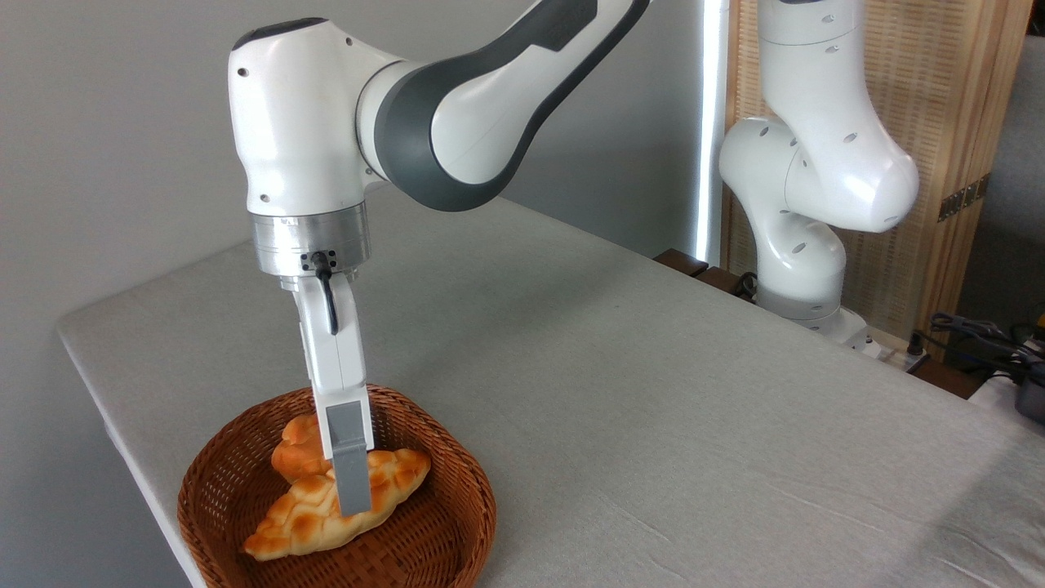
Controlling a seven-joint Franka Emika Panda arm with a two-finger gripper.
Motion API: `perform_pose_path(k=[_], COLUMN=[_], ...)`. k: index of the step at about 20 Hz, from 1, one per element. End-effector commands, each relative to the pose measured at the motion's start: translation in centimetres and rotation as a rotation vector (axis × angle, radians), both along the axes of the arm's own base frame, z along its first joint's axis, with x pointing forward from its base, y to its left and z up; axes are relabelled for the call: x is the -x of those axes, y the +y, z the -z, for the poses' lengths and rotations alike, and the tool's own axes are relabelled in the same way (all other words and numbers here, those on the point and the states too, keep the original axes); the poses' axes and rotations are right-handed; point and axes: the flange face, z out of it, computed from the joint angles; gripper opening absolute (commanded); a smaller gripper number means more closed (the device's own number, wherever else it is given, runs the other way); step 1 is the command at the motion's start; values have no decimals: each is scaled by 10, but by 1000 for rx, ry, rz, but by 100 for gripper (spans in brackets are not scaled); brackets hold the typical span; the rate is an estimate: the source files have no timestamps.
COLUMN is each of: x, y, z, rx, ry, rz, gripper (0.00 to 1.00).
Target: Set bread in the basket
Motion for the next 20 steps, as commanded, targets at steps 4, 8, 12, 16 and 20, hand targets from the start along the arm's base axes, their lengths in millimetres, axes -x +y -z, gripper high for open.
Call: perform_pose_path(k=[4,8,12,16,20], x=[8,41,75,85,84], y=[-3,5,6,-2,4], z=[-64,-116,-146,-145,-146], rx=[90,180,229,215,215], ry=[-17,127,191,217,211], rz=[-315,-385,-409,-389,-392], gripper=[100,100,100,100,100])
